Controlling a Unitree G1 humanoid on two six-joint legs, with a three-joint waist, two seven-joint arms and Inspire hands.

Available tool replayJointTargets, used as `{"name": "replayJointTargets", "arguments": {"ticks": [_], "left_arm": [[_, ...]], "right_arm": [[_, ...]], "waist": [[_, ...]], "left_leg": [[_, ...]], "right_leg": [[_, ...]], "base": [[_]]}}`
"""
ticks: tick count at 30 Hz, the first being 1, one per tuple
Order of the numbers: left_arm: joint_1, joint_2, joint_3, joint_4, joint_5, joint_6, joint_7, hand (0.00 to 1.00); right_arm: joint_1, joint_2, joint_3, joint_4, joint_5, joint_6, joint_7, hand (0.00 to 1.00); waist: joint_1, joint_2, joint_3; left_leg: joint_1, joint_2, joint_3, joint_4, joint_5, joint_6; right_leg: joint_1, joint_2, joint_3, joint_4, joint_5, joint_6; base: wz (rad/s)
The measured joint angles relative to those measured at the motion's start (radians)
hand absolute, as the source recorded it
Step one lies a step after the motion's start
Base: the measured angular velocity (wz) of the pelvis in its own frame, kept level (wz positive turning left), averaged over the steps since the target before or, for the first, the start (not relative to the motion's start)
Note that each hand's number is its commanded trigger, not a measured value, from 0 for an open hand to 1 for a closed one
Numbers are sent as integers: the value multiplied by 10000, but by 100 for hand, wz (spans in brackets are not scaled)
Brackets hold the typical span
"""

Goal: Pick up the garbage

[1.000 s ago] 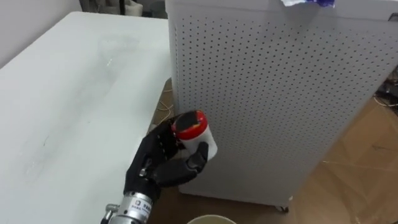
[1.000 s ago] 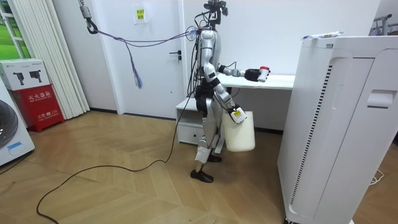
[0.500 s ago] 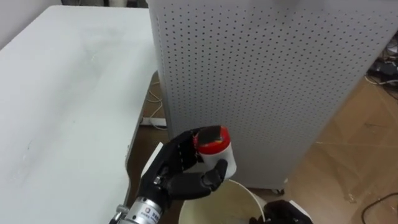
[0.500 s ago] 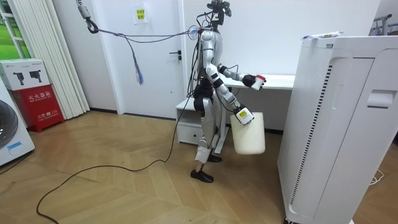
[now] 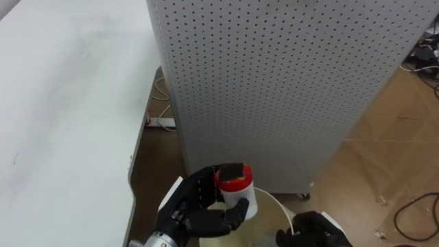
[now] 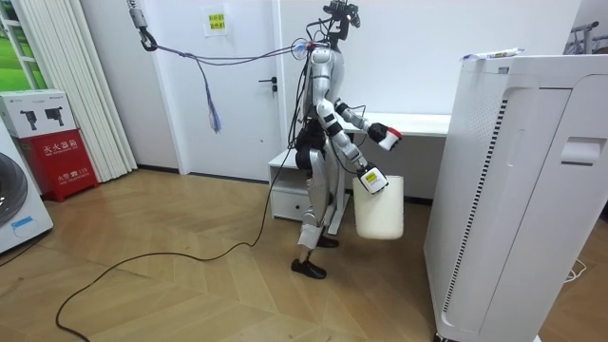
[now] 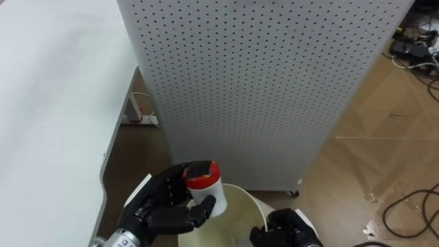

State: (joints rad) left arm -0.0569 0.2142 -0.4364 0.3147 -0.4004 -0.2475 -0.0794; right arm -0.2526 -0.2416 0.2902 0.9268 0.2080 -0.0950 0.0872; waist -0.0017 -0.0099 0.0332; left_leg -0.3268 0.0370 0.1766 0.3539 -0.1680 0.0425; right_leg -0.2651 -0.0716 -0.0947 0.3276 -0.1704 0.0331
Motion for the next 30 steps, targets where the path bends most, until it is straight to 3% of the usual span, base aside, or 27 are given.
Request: {"name": "replayJointTargets", "arguments": {"ticks": [16, 20, 30], "left_arm": [[0, -65, -31, 18, -2, 98, -612, 0], [-1, -74, -95, 18, -1, 108, -671, 0], [-2, 43, -98, -84, 429, 246, -914, 0]], "right_arm": [[55, 52, 48, -9, -75, 69, 363, 100], [62, -184, 15, -8, -129, 73, 369, 100], [435, -272, -102, -509, -165, 69, 241, 100]], "waist": [[59, 8, -2], [37, 12, -4], [-60, 136, -24]], "left_leg": [[-97, 3, 11, 2, 1, 0], [-69, 13, 37, 1, 0, 0], [373, 2, 109, -42, -12, 0]], "right_leg": [[-104, 7, 13, -7, 0, 0], [-89, 18, 48, -14, 3, -5], [279, -5, 87, -1, 6, -9]], "base": [[0], [-1], [-2]]}}
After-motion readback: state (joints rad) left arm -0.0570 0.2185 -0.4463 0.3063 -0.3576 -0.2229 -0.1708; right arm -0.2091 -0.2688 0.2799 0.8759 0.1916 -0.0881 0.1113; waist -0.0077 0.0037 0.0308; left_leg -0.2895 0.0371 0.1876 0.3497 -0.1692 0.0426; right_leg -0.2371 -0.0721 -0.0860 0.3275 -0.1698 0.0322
